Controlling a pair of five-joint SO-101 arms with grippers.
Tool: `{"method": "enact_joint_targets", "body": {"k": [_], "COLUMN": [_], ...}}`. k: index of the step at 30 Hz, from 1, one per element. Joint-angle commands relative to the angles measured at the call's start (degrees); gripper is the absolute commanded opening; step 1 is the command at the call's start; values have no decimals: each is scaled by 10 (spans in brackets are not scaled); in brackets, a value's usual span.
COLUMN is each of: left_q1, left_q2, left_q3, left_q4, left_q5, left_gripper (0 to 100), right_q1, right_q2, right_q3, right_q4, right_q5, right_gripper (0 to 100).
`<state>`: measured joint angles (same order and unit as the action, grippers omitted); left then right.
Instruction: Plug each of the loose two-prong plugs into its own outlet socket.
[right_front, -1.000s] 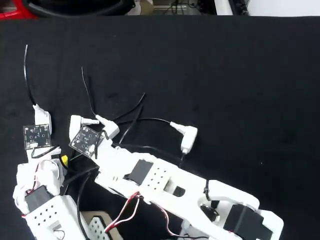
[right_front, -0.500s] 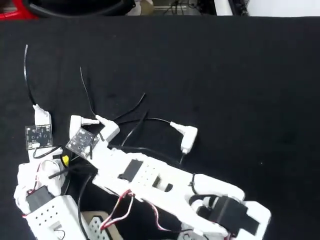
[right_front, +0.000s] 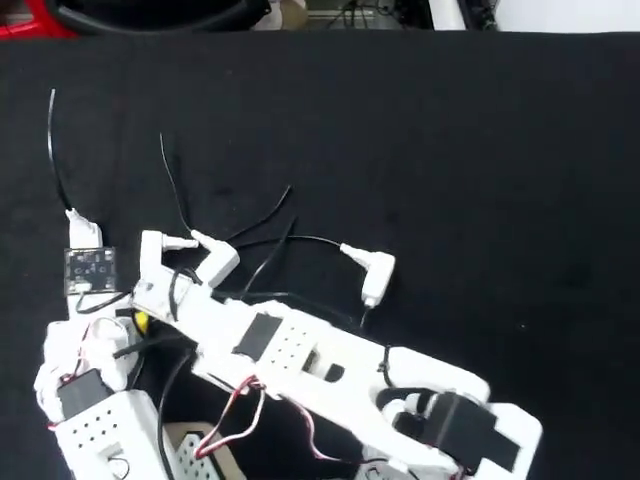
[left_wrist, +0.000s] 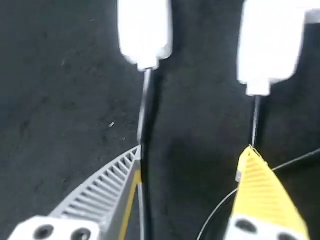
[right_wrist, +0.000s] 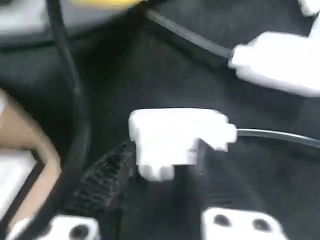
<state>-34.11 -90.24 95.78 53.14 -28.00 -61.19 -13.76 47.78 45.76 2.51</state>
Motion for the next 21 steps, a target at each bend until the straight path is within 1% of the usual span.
{"method": "enact_joint_targets", "body": {"k": [1,4,7,9,11,13,14,16,17,18,21], "left_q1": [35,36,33,32,36,47,58,92,111,130,173], "left_q2": [-4,-4,-4,-4,-4,-4,-4,-4,-4,-4,-4], "left_q3": [6,0,-17,-35,-51,-64,-65,-62,-58,-52,-23], "left_q4": [-8,-9,-9,-9,-9,-9,-10,-20,-33,-43,-62], "left_q5": [-2,-2,4,54,125,173,178,178,173,162,128], "left_gripper": [300,300,299,299,295,252,208,105,65,48,45], "right_q1": [9,47,124,188,265,350,390,455,482,505,556], "right_q2": [-84,-181,-287,-354,-413,-464,-486,-524,-540,-556,-611], "right_q3": [-39,-68,-103,-125,-138,-133,-125,-100,-82,-63,15], "right_q4": [89,171,257,298,318,320,320,318,313,305,254], "right_q5": [4,35,74,95,103,103,103,103,103,103,103], "right_gripper": [391,391,391,391,391,390,374,306,254,198,24]}}
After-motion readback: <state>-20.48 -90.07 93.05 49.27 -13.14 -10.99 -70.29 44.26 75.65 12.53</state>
